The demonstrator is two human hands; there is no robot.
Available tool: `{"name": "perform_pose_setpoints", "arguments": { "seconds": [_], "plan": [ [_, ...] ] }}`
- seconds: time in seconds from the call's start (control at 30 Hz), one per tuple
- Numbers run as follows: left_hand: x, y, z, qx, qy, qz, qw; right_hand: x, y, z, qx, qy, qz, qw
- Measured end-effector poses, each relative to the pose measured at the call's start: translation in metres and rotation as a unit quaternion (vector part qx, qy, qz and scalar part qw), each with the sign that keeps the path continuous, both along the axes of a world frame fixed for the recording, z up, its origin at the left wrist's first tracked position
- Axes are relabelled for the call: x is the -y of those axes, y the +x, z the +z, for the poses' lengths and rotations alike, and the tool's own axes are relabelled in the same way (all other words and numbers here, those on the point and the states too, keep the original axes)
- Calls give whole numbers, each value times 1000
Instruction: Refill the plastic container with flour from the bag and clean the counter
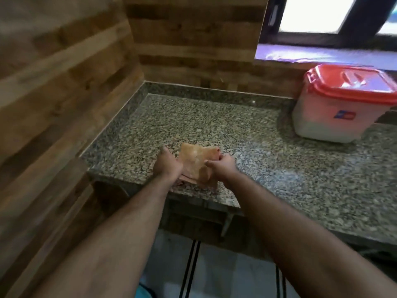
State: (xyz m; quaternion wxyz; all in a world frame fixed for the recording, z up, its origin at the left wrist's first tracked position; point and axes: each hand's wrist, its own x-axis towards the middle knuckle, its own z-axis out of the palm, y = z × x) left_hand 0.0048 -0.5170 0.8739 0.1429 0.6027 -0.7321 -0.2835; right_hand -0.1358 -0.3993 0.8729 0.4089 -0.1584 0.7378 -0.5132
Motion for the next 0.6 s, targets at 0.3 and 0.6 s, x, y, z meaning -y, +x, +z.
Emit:
{"name": "perform_pose_setpoints", "arguments": {
  "seconds": [0.3, 0.6],
  "plan": [
    [-38, -2, -71, 304, 14, -329, 894, -37, -12, -62, -483, 256, 422, 723],
    [-66, -14, -16, 320, -58, -318, 891, -69, -20, -20, -513, 253, 364, 735]
  ]
}}
